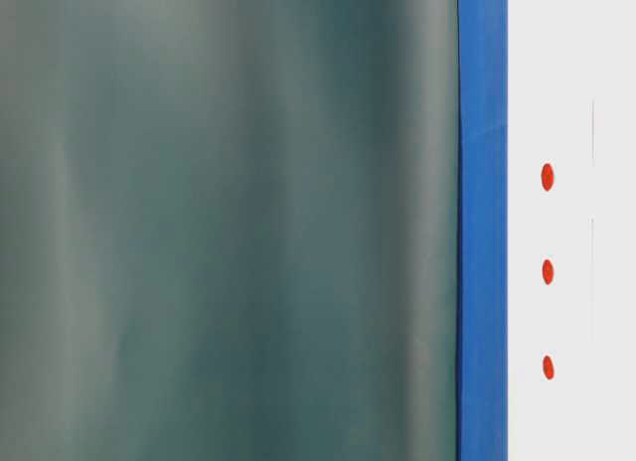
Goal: Hit the mark with a hammer.
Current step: 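Move the right gripper to the wooden mallet handle and grasp it, then lift the mallet with the right gripper and swing it over the board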
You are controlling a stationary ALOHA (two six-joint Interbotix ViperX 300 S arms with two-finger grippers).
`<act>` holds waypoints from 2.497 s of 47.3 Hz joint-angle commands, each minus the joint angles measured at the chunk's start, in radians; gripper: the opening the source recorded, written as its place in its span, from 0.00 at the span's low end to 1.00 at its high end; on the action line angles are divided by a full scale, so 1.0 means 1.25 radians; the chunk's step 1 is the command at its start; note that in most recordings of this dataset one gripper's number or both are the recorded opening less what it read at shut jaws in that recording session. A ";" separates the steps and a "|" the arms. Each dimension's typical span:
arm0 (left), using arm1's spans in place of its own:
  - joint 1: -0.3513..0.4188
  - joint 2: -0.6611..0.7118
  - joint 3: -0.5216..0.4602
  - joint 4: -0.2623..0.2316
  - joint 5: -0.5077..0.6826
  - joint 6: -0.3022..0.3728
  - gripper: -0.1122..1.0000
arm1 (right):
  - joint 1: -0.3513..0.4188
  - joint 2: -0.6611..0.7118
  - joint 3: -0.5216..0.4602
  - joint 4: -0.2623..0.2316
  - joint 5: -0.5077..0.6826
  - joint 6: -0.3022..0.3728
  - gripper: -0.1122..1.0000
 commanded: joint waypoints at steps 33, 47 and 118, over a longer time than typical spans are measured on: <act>-0.004 0.005 -0.009 -0.002 0.018 0.001 0.10 | 0.129 0.295 -0.156 0.001 0.067 0.130 0.25; -0.001 0.005 -0.002 -0.002 0.017 0.001 0.10 | 0.153 0.481 -0.236 0.004 0.123 0.168 0.94; -0.001 0.005 0.025 -0.005 0.017 -0.001 0.10 | 0.233 1.031 -0.461 0.128 -0.053 0.169 0.36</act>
